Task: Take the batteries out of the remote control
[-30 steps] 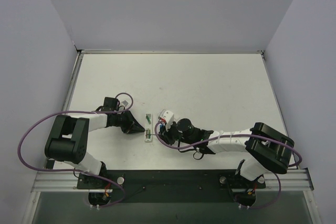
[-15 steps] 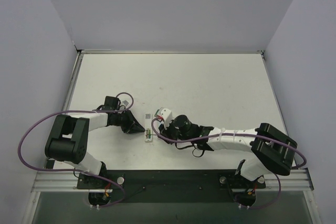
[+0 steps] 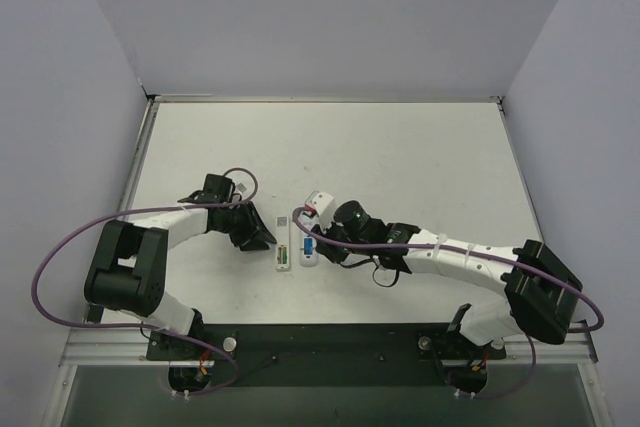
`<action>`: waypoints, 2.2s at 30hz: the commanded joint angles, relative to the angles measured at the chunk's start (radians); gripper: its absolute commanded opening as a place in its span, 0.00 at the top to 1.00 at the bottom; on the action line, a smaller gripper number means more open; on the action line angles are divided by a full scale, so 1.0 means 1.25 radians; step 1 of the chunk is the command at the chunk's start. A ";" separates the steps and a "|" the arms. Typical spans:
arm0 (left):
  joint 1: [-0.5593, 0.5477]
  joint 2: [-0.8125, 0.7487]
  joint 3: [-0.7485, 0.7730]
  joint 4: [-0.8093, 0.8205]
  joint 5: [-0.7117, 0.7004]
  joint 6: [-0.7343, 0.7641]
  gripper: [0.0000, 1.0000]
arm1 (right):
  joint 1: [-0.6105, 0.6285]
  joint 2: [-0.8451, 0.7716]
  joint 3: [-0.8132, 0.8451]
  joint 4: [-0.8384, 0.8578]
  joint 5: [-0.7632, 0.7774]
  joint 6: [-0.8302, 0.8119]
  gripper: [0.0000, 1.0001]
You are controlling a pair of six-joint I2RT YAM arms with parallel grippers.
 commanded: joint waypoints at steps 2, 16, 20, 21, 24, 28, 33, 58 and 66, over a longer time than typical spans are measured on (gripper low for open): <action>-0.002 -0.027 0.017 0.000 -0.014 0.034 0.57 | 0.031 0.008 0.119 -0.147 -0.001 -0.037 1.00; -0.003 0.007 -0.034 0.079 0.063 0.016 0.65 | 0.131 0.173 0.395 -0.422 0.122 -0.103 1.00; -0.001 0.018 -0.041 0.099 0.076 0.007 0.66 | 0.142 0.219 0.468 -0.488 0.161 -0.122 1.00; -0.002 0.018 -0.043 0.103 0.081 0.004 0.66 | 0.142 0.230 0.475 -0.500 0.164 -0.128 1.00; -0.002 0.020 -0.050 0.114 0.087 -0.002 0.66 | 0.147 0.239 0.483 -0.504 0.169 -0.138 1.00; -0.002 0.022 -0.053 0.117 0.089 -0.002 0.67 | 0.148 0.245 0.493 -0.503 0.158 -0.157 1.00; 0.000 0.026 -0.058 0.131 0.097 -0.008 0.69 | 0.153 0.254 0.507 -0.503 0.142 -0.174 1.00; 0.031 0.026 -0.035 0.113 0.121 -0.007 0.60 | 0.182 0.290 0.539 -0.503 0.161 -0.328 1.00; 0.031 0.043 -0.029 0.117 0.127 -0.007 0.61 | 0.202 0.299 0.537 -0.507 0.186 -0.377 1.00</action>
